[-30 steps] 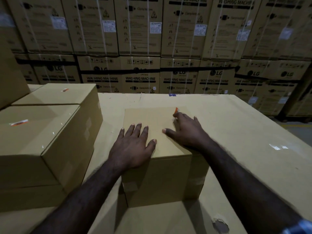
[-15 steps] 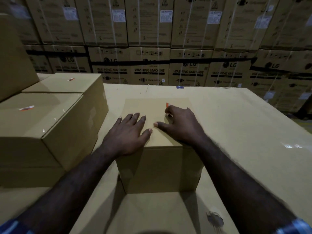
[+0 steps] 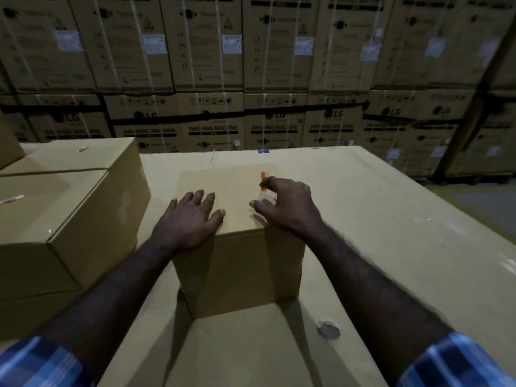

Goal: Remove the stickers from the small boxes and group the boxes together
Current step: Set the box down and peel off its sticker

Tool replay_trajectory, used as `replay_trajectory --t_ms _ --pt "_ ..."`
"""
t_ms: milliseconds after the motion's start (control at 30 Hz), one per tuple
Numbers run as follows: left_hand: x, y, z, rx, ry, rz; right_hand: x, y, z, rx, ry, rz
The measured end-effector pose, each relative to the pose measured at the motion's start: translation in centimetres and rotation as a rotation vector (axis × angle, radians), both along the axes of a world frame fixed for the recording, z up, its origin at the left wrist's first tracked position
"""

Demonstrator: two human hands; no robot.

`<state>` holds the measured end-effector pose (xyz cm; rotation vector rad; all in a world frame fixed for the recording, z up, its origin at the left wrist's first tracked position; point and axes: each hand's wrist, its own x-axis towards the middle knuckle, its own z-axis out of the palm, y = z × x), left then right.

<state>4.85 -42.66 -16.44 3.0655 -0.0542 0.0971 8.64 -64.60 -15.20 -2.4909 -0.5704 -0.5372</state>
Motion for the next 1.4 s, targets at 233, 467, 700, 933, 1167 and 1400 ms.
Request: replay_trajectory --t_ms 233,467,700,933,1167,1400 --pt "-1.8 -1.6 0.9 0.004 -0.204 -0.071 -4.5 -2.3 1.6 -0.133 -0.080 -0.183" --pt "-3.6 -6.1 1.3 -0.065 -0.334 -0.241 -9.3 -4.1 1.0 -0.149 -0.156 -0.313" --pt "-5.3 -11.4 0.7 -0.146 -0.338 -0.410 -13.5 -9.1 -0.1 -0.137 -0.164 -0.458" --pt "-6.8 -19.9 0.2 -0.181 -0.353 -0.580 -17.6 -16.7 -0.7 -0.102 -0.177 -0.590" --pt "-9.6 -32.7 -0.2 -0.263 -0.346 -0.760 -22.9 -27.9 -1.0 -0.120 -0.186 -0.746" --pt "-13.3 -46.8 -0.9 -0.293 -0.317 -0.869 -28.8 -41.0 -1.3 -0.110 -0.148 -0.871"
